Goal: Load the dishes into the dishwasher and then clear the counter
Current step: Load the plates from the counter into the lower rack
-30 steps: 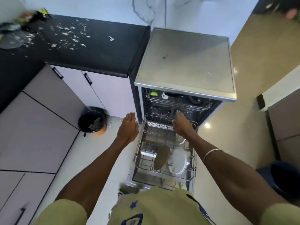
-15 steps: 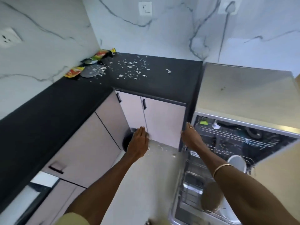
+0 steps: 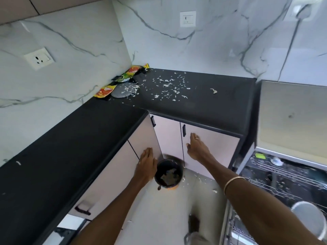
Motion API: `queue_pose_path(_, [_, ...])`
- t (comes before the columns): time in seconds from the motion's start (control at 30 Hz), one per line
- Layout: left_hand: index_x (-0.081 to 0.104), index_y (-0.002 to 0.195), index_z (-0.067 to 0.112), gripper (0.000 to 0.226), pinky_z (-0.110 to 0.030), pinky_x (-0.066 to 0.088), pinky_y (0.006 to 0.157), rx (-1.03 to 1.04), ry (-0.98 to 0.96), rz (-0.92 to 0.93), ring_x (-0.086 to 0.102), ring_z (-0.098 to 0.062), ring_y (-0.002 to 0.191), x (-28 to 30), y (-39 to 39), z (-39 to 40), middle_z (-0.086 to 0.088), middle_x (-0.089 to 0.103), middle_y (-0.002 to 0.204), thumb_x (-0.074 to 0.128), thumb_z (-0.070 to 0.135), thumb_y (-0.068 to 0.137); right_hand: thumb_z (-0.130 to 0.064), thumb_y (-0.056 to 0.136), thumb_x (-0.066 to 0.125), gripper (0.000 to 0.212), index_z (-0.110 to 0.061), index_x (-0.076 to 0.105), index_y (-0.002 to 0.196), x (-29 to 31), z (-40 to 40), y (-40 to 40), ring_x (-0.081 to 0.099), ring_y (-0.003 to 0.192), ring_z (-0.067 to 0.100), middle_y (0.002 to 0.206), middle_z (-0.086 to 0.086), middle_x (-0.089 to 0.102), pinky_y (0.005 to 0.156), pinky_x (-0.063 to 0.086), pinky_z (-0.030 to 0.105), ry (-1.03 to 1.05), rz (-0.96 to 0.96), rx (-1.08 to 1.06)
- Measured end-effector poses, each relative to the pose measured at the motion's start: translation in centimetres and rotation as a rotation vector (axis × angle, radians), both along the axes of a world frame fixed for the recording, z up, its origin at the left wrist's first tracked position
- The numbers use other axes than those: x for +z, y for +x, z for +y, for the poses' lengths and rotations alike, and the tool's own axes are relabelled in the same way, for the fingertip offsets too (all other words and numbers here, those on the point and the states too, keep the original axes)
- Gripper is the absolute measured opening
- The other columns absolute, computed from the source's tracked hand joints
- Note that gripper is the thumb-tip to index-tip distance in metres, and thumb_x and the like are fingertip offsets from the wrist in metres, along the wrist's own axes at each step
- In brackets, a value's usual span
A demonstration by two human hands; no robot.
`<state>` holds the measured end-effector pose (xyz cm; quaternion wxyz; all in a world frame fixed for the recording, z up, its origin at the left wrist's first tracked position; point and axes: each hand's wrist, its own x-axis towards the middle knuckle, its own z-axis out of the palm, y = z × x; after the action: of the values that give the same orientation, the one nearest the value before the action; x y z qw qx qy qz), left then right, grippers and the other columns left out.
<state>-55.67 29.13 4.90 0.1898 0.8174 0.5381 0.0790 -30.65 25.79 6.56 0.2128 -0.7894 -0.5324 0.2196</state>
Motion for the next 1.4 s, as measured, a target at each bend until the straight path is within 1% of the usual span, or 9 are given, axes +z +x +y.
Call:
queue_pose_path(0.13, [0.016, 0.154, 0.003, 0.056, -0.035, 0.014, 0.121, 0.01, 0.026, 0.002, 0.014, -0.028, 0.15, -0.9, 0.2, 5.7, -0.014, 0.017, 0.161, 0.033, 0.025, 0.105, -0.025, 0.1, 0.05, 0.061, -0.004, 0.023, 0.15, -1.2, 7.7, 0.4, 0.045, 0.132, 0.037, 0.155, 0.016, 0.03, 0.102, 0.046, 0.044, 0.009, 0.028, 0.019])
queue_pose_path(0.27, [0.018, 0.154, 0.004, 0.056, -0.033, 0.013, 0.121, 0.073, 0.042, -0.009, 0.015, -0.025, 0.15, -1.3, 0.3, 12.7, -0.014, 0.019, 0.161, 0.033, 0.026, 0.105, -0.026, 0.101, 0.048, 0.068, -0.003, 0.013, 0.155, -1.2, 15.2, 2.0, 0.021, 0.148, 0.032, 0.162, 0.014, 0.015, 0.117, 0.031, 0.045, -0.019, 0.044, 0.047])
queue_pose_path(0.43, [0.016, 0.154, 0.004, 0.055, -0.033, 0.007, 0.121, 0.179, 0.09, -0.029, 0.009, -0.025, 0.15, 0.2, 2.0, 21.4, -0.014, 0.016, 0.162, 0.031, 0.027, 0.106, -0.029, 0.099, 0.051, 0.072, -0.007, 0.011, 0.155, 0.4, 24.7, 4.7, 0.024, 0.147, 0.034, 0.163, 0.012, 0.013, 0.115, 0.032, 0.047, -0.042, 0.012, 0.129])
queue_pose_path(0.67, [0.014, 0.154, 0.003, 0.057, -0.036, 0.012, 0.122, 0.294, 0.106, -0.014, 0.01, -0.024, 0.15, 1.2, 1.7, 31.3, -0.013, 0.017, 0.162, 0.028, 0.031, 0.106, -0.029, 0.101, 0.048, 0.069, -0.006, 0.011, 0.155, 2.1, 36.3, 4.1, 0.022, 0.148, 0.031, 0.162, 0.012, 0.015, 0.114, 0.032, 0.046, -0.041, -0.06, 0.248])
queue_pose_path(0.77, [0.015, 0.154, 0.002, 0.056, -0.035, 0.011, 0.123, 0.339, 0.086, -0.006, 0.011, -0.025, 0.151, 0.8, 0.9, 35.0, -0.013, 0.017, 0.162, 0.028, 0.028, 0.106, -0.025, 0.102, 0.046, 0.057, -0.005, 0.026, 0.151, 2.5, 40.5, 3.0, 0.036, 0.14, 0.03, 0.154, 0.013, 0.035, 0.11, 0.036, 0.043, -0.01, -0.081, 0.274])
queue_pose_path(0.93, [0.018, 0.154, 0.002, 0.056, -0.035, 0.012, 0.123, 0.344, 0.077, 0.002, 0.012, -0.025, 0.15, -0.4, -2.2, 42.3, -0.013, 0.019, 0.161, 0.03, 0.026, 0.105, -0.019, 0.097, 0.047, 0.034, -0.012, 0.056, 0.129, 2.6, 47.9, 0.9, 0.062, 0.11, 0.035, 0.119, 0.015, 0.065, 0.095, 0.051, 0.043, -0.014, -0.05, 0.236])
queue_pose_path(1.2, [0.018, 0.154, 0.004, 0.056, -0.033, 0.014, 0.122, 0.33, 0.048, 0.012, 0.013, -0.025, 0.15, -0.7, -7.1, 53.1, -0.012, 0.019, 0.161, 0.031, 0.028, 0.106, -0.014, 0.092, 0.047, 0.035, -0.017, 0.066, 0.121, 2.2, 59.4, -3.9, 0.065, 0.107, 0.028, 0.118, 0.008, 0.068, 0.093, 0.052, 0.037, 0.022, 0.097, 0.138])
queue_pose_path(1.33, [0.017, 0.154, 0.004, 0.056, -0.035, 0.014, 0.122, 0.358, 0.037, -0.007, 0.012, -0.025, 0.15, -0.7, -8.2, 56.4, -0.012, 0.019, 0.162, 0.03, 0.028, 0.106, -0.014, 0.092, 0.046, 0.036, -0.016, 0.065, 0.122, 2.1, 64.3, -5.3, 0.065, 0.103, 0.027, 0.117, 0.008, 0.068, 0.087, 0.054, 0.035, -0.008, 0.075, 0.161])
queue_pose_path(1.4, [0.018, 0.154, 0.005, 0.055, -0.035, 0.015, 0.122, 0.379, 0.035, -0.028, 0.013, -0.024, 0.15, -0.6, -8.5, 57.9, -0.01, 0.019, 0.162, 0.03, 0.028, 0.106, -0.011, 0.09, 0.046, 0.029, -0.012, 0.067, 0.109, 2.5, 66.7, -5.6, 0.065, 0.1, 0.031, 0.108, 0.012, 0.069, 0.084, 0.054, 0.038, -0.015, 0.035, 0.204])
